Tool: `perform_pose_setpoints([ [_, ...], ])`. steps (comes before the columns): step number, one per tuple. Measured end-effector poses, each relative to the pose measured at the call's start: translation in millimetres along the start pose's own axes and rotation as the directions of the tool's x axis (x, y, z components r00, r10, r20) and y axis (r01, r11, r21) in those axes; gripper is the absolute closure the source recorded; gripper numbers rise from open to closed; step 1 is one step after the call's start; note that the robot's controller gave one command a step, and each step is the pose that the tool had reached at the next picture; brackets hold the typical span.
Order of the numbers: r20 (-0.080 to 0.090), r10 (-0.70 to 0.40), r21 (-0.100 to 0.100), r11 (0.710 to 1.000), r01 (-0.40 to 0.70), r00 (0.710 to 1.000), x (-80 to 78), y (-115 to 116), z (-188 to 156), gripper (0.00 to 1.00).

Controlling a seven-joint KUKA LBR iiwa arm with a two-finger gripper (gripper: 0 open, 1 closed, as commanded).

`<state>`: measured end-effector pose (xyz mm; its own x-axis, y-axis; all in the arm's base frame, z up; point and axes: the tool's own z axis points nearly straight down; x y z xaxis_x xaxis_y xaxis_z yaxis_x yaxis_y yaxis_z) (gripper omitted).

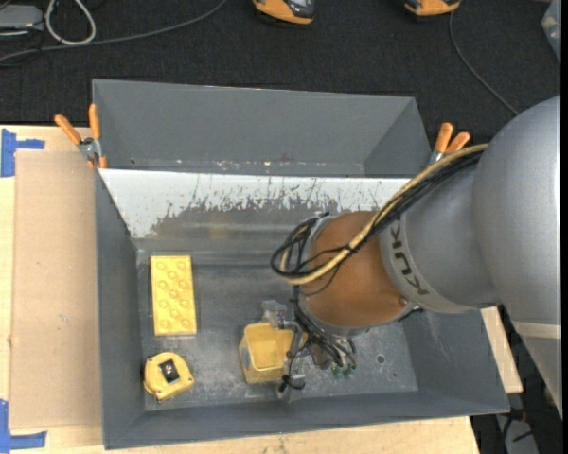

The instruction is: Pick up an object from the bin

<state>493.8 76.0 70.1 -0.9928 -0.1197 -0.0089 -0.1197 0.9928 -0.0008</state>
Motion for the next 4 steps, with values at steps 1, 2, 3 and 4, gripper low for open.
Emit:
perform_pose_setpoints([
  [1, 0.000, 0.000, 0.000, 1.000, 0.000, 1.000, 0.0, 0, 0, 1.00],
  [2, 0.000, 0.000, 0.000, 1.000, 0.000, 1.000, 0.0, 0, 0, 1.00],
  [3, -0.001, -0.119, -0.001, 0.993, 0.119, 0.993, -45.8, -39, -43, 1.00],
  [4, -0.001, -0.118, -0.001, 0.993, 0.118, 0.993, -45.8, -39, -43, 1.00],
])
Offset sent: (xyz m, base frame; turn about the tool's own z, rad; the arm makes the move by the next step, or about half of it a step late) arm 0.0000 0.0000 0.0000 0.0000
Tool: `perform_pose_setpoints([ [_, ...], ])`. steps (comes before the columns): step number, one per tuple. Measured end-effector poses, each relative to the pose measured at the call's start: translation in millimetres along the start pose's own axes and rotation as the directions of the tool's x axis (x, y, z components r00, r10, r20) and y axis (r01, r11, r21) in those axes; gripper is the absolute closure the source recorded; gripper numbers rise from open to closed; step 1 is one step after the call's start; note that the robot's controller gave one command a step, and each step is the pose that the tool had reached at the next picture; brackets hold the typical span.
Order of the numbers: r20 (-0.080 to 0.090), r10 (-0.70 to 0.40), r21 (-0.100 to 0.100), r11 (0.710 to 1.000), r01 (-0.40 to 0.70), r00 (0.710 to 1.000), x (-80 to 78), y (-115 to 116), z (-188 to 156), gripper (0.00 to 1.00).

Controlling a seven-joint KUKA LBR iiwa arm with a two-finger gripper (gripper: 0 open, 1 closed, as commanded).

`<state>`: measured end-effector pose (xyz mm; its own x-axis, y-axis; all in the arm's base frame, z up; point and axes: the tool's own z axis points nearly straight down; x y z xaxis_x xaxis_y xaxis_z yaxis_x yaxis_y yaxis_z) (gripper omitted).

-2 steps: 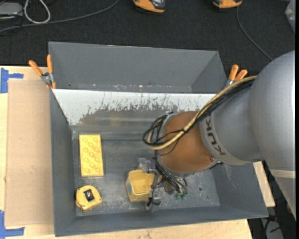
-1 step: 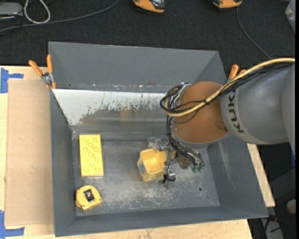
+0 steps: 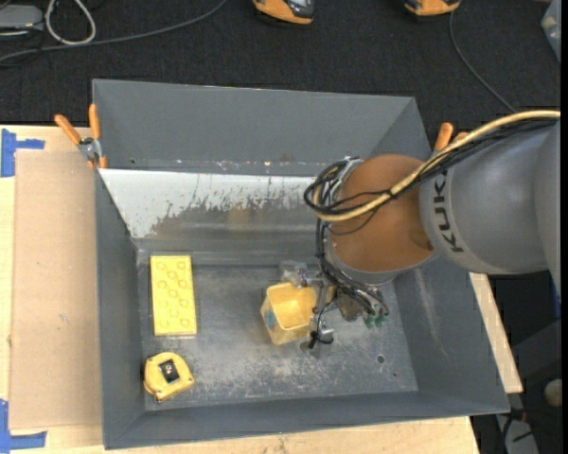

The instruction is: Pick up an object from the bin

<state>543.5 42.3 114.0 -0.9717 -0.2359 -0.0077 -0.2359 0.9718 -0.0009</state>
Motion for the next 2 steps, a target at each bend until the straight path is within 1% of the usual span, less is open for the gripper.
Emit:
perform_pose_setpoints([
  [1, 0.000, 0.000, 0.000, 1.000, 0.000, 1.000, 0.0, 0.0, 0.0, 0.00],
  [2, 0.000, 0.001, 0.000, 1.000, -0.001, 1.000, -0.1, 0.0, -0.2, 1.00],
])
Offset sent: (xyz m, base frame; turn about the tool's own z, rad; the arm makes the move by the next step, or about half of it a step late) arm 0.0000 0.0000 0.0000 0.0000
